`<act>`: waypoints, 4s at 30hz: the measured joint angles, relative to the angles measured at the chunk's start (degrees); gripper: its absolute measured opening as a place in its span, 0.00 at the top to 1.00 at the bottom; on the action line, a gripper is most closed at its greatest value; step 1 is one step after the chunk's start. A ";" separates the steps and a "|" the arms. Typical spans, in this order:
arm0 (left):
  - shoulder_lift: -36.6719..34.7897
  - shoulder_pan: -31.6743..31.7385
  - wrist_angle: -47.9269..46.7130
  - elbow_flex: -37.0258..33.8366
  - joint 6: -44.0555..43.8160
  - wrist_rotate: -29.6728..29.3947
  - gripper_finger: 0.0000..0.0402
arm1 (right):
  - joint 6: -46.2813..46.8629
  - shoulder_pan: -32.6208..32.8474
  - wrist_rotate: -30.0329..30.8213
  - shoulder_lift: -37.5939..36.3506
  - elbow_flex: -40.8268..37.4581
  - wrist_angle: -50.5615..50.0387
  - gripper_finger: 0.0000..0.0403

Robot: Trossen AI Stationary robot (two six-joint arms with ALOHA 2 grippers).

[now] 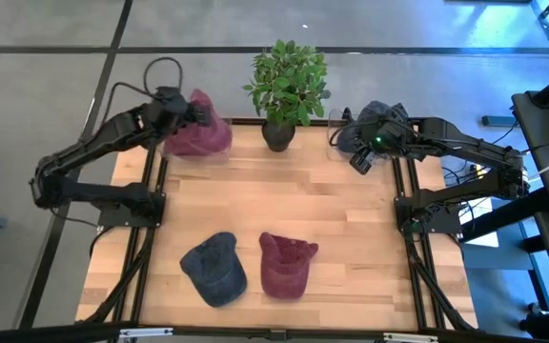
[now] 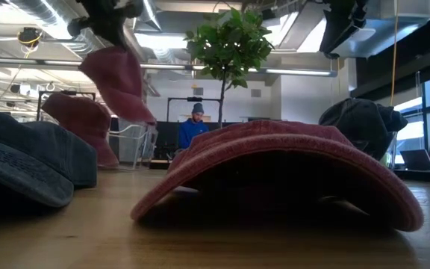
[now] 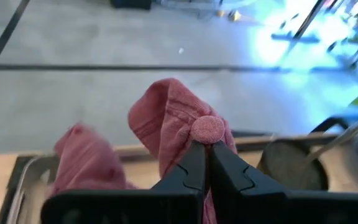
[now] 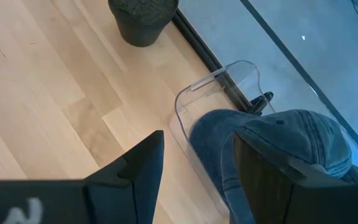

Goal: Pick & Place hat
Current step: Put the top red cap into the left transparent bin, then put the red cap into the left transparent bin

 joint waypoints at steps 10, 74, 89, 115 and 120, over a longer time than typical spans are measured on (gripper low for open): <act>-0.34 2.49 -2.60 0.02 1.20 2.95 0.99 | -0.01 0.00 0.04 0.00 0.00 0.00 0.52; 24.70 -26.98 15.12 0.00 20.46 32.58 0.47 | -0.01 -0.01 0.00 0.00 0.00 -0.09 0.52; 49.40 -35.48 41.49 0.00 22.16 39.20 0.42 | -0.23 0.00 -0.04 -0.02 0.00 -0.11 0.52; 57.66 -40.46 41.70 0.02 29.72 36.42 0.73 | -1.36 -0.01 0.00 -0.02 -0.01 -0.11 0.52; 57.66 -40.57 41.61 0.02 29.05 37.81 0.94 | -1.44 0.00 0.00 -0.02 0.00 -0.11 0.52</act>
